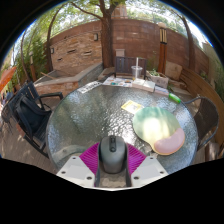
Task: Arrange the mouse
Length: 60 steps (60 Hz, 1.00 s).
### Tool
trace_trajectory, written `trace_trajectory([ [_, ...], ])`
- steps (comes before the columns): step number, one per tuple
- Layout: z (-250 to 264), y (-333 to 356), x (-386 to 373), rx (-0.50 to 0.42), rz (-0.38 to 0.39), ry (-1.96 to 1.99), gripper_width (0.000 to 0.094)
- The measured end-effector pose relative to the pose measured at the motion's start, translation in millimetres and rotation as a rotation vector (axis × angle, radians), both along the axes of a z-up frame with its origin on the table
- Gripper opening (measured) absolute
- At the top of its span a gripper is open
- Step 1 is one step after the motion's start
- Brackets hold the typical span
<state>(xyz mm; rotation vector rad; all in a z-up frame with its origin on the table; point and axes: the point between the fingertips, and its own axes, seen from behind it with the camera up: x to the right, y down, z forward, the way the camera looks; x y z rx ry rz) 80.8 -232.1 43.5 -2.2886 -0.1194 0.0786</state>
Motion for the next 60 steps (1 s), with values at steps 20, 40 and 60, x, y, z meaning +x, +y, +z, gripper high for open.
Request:
trace_trajectory([
  [20, 185, 138, 65, 0.299, -0.059, 0.085, 0.0353],
  [40, -28, 162, 183, -0.046, -0.125, 0.007, 0.0412],
  [60, 10, 121, 182, -0.040, -0.134, -0.020, 0.0860],
])
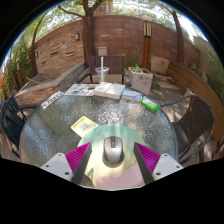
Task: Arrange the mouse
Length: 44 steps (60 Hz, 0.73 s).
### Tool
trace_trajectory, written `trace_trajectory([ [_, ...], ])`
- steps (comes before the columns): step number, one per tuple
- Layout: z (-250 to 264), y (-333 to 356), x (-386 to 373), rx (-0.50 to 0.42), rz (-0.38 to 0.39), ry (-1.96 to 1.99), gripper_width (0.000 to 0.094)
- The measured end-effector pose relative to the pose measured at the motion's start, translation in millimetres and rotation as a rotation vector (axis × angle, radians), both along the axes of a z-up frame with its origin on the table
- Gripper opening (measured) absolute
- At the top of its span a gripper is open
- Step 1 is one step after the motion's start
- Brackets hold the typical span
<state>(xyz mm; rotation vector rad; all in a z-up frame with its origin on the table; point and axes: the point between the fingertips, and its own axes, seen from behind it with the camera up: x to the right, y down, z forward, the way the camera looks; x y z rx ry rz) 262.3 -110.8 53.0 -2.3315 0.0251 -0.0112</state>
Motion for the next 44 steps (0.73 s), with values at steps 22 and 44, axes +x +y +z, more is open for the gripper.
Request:
trace_trajectory([
  [22, 117, -139, -41, 0.108, -0.071, -0.108, 0.0863],
  [44, 142, -212, -67, 0.118, -0.079, -0.123, 0.0877],
])
